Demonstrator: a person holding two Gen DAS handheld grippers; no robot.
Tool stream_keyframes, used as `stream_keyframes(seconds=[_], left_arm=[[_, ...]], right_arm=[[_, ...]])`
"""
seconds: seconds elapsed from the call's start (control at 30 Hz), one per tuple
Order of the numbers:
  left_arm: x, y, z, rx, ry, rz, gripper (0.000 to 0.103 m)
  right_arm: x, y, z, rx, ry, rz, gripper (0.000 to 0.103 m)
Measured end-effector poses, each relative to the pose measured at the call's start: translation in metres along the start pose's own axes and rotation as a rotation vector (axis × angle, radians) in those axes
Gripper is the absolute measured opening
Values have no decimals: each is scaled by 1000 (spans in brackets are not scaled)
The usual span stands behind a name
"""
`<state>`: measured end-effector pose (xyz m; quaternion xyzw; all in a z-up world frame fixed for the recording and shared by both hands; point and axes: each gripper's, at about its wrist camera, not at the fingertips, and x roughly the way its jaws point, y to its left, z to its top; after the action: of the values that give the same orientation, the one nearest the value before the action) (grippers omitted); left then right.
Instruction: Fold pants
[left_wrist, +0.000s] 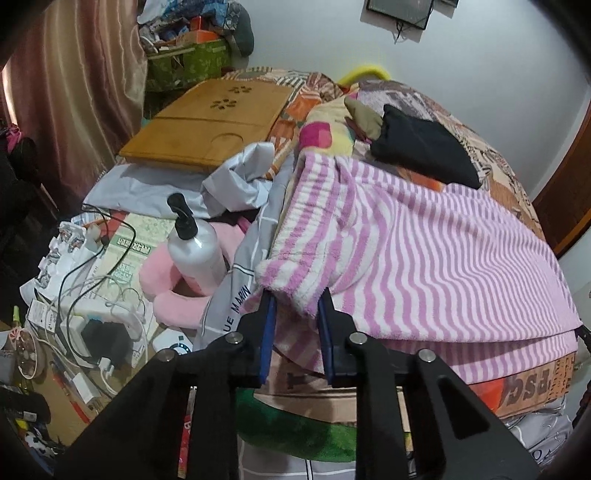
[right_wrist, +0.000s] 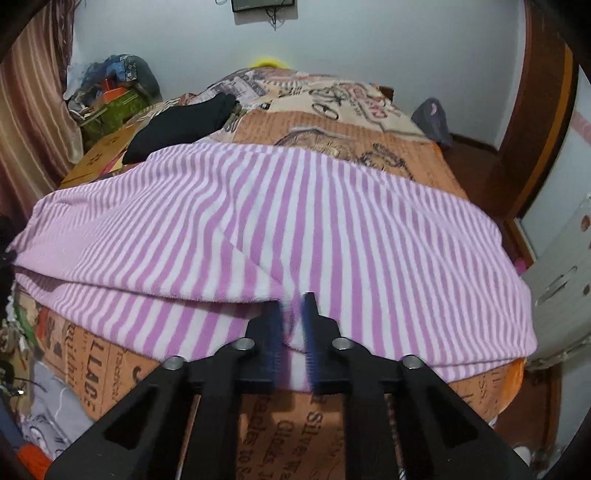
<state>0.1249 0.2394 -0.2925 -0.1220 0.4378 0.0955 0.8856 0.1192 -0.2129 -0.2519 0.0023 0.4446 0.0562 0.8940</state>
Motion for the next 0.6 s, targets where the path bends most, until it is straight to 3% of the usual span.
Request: stream_keyframes(seconds=[0.17,0.23,0.3,0.43,0.6], left_arm=[[-16,1,2,5,-37,15,15],[-20,5,2,1,-52,54,1],[-21,15,2,-10,-59,95,1],[-15,36,-4,-93,-5,37,1],[-27,13,-7,-36,-10,-16,1]], right_arm=[[-12,2,-1,-4,-47,-20,8],[-16,1,-2,4,-50,-16,7],[-20,1,-2,1,-57,-23,5],[-24,-4,-5,25,-58,-32,5],[-18,-19,-12,87,15,-15,5]])
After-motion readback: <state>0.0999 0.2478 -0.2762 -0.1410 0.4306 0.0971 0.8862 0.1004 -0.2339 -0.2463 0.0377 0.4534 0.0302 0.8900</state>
